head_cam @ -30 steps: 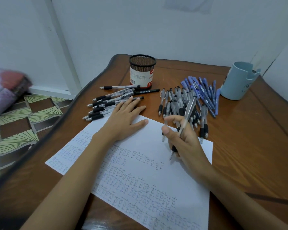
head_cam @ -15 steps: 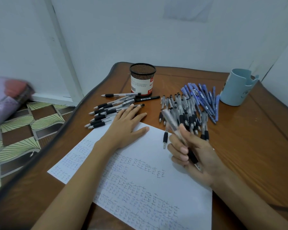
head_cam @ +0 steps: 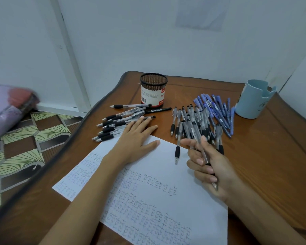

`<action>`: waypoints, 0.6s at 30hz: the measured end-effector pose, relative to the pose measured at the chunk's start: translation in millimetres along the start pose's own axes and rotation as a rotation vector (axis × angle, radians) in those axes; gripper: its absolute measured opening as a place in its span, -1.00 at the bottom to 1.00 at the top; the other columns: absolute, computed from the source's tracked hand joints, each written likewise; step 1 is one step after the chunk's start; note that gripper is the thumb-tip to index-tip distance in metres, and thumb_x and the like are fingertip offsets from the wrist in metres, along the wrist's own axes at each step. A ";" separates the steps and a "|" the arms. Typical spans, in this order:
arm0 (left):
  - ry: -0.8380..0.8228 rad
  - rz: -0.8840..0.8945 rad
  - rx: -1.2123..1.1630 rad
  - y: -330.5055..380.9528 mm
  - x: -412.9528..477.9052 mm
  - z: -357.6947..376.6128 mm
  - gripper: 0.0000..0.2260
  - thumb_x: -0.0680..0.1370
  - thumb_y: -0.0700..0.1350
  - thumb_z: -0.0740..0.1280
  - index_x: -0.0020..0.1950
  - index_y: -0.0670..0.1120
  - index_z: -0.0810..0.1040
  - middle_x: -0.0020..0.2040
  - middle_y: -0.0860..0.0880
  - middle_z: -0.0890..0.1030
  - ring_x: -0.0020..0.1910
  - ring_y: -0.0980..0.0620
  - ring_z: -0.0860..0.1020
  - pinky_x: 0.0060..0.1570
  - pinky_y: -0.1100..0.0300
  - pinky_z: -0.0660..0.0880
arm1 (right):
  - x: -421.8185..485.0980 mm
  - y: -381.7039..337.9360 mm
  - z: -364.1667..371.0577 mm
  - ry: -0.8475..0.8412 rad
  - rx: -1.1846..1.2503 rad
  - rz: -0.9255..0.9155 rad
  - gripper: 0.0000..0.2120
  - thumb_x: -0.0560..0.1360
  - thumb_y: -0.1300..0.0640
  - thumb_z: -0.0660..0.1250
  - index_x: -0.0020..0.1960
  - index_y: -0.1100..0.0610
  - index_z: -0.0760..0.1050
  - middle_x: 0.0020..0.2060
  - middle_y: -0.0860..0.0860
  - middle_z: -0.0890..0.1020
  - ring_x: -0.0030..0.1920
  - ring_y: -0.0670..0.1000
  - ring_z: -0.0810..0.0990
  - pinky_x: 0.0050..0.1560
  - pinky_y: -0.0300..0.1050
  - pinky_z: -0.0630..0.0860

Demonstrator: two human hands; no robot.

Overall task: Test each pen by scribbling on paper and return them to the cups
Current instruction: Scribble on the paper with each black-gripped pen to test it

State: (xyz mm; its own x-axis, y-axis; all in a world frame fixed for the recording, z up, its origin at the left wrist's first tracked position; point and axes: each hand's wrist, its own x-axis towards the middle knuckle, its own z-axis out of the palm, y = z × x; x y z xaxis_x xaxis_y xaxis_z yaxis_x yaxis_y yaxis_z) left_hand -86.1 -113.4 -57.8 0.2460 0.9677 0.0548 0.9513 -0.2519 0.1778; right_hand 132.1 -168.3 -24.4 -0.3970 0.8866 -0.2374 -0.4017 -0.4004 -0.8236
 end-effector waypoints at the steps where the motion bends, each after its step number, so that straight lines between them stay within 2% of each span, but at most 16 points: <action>1: 0.002 0.000 -0.002 -0.4 0.1 -0.2 -0.39 0.51 0.34 -0.11 0.53 0.15 0.01 0.56 0.09 -0.12 0.51 0.11 -0.23 0.34 0.20 -0.36 | 0.0 -1.3 -0.7 0.040 -0.063 -0.019 -0.57 0.56 -0.08 0.07 0.05 0.23 0.52 -0.53 0.00 0.30 -0.67 -0.17 0.14 -0.74 -0.39 0.09; 3: 0.005 0.001 0.003 0.2 -0.4 0.2 -0.36 0.48 0.34 -0.13 0.53 0.15 0.01 0.56 0.09 -0.12 0.51 0.11 -0.23 0.33 0.21 -0.37 | -0.5 -6.8 -2.4 0.173 -0.314 -0.127 -0.62 0.58 -0.06 0.07 0.01 0.17 0.56 -0.52 -0.03 0.35 -0.63 -0.16 0.18 -0.70 -0.35 0.13; 5: 0.001 -0.001 0.006 1.7 -1.2 -0.3 -0.44 0.57 0.31 -0.06 0.53 0.14 0.01 0.56 0.08 -0.13 0.51 0.11 -0.23 0.34 0.21 -0.37 | 4.0 -17.7 0.3 0.312 -0.530 -0.233 -0.70 0.59 0.00 0.13 -0.03 0.08 0.60 -0.48 -0.03 0.34 -0.56 -0.13 0.24 -0.61 -0.33 0.19; 7: -0.001 -0.004 0.006 2.0 -1.1 -0.8 -0.47 0.59 0.25 -0.02 0.54 0.14 0.00 0.56 0.08 -0.13 0.51 0.11 -0.24 0.34 0.20 -0.37 | 18.1 -30.5 3.6 0.412 -0.679 -0.278 -0.74 0.60 0.04 0.17 0.04 0.10 0.61 -0.42 0.07 0.37 -0.47 0.00 0.34 -0.49 -0.24 0.33; 8: 0.001 -0.003 0.004 1.3 -1.1 -0.8 -0.47 0.59 0.24 -0.02 0.54 0.14 0.00 0.56 0.08 -0.13 0.51 0.11 -0.24 0.34 0.20 -0.37 | 29.5 -36.7 4.3 0.455 -0.766 -0.292 -0.72 0.60 0.05 0.18 0.11 0.18 0.58 -0.34 0.19 0.47 -0.37 0.14 0.45 -0.36 -0.10 0.45; 9: 0.004 -0.001 0.001 1.3 -1.3 -1.0 -0.47 0.59 0.25 -0.02 0.53 0.14 0.00 0.56 0.08 -0.13 0.51 0.11 -0.24 0.35 0.19 -0.36 | 42.5 -42.4 3.8 0.494 -0.854 -0.314 -0.69 0.60 0.07 0.18 0.16 0.27 0.54 -0.17 0.30 0.56 -0.18 0.27 0.53 -0.15 0.05 0.51; 10: 0.009 0.002 -0.003 1.1 -1.3 -0.7 -0.47 0.59 0.27 -0.04 0.53 0.14 0.00 0.56 0.09 -0.13 0.51 0.11 -0.24 0.36 0.19 -0.36 | 55.8 -47.5 3.7 0.513 -0.938 -0.333 -0.67 0.60 0.10 0.18 0.18 0.34 0.50 -0.02 0.33 0.57 -0.03 0.31 0.52 -0.02 0.11 0.48; 12: 0.021 0.008 -0.014 0.8 -2.3 0.1 -0.42 0.55 0.31 -0.10 0.53 0.14 0.02 0.56 0.09 -0.12 0.51 0.12 -0.23 0.38 0.18 -0.34 | 80.9 -54.9 0.4 0.528 -1.107 -0.336 -0.70 0.58 0.20 0.19 0.23 0.35 0.46 0.04 0.26 0.56 0.02 0.24 0.52 -0.03 0.00 0.41; 14: 0.028 0.011 -0.020 1.1 -2.9 0.0 -0.42 0.55 0.31 -0.09 0.53 0.14 0.03 0.56 0.10 -0.11 0.51 0.13 -0.23 0.41 0.17 -0.32 | 100.4 -59.1 -7.4 0.551 -1.252 -0.326 -0.64 0.55 0.24 0.22 0.33 0.27 0.39 0.16 0.21 0.52 0.14 0.19 0.50 0.01 -0.08 0.38; 18: 0.042 0.015 -0.013 1.5 -3.0 -0.4 -0.49 0.61 0.21 -0.01 0.54 0.12 0.04 0.56 0.08 -0.10 0.52 0.11 -0.21 0.43 0.13 -0.30 | 118.8 -59.9 -19.8 0.635 -1.505 -0.401 -0.62 0.52 0.12 0.27 0.33 0.14 0.39 0.13 0.19 0.49 0.19 0.21 0.47 -0.01 -0.06 0.38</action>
State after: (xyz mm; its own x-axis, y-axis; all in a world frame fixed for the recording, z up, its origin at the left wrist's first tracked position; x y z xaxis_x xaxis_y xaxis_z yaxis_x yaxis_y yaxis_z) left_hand -85.4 -116.6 -57.2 0.2517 0.9627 0.0990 0.9451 -0.2666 0.1892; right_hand 125.3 -34.3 -13.5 0.0511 0.9674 0.2480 0.8521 0.0873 -0.5161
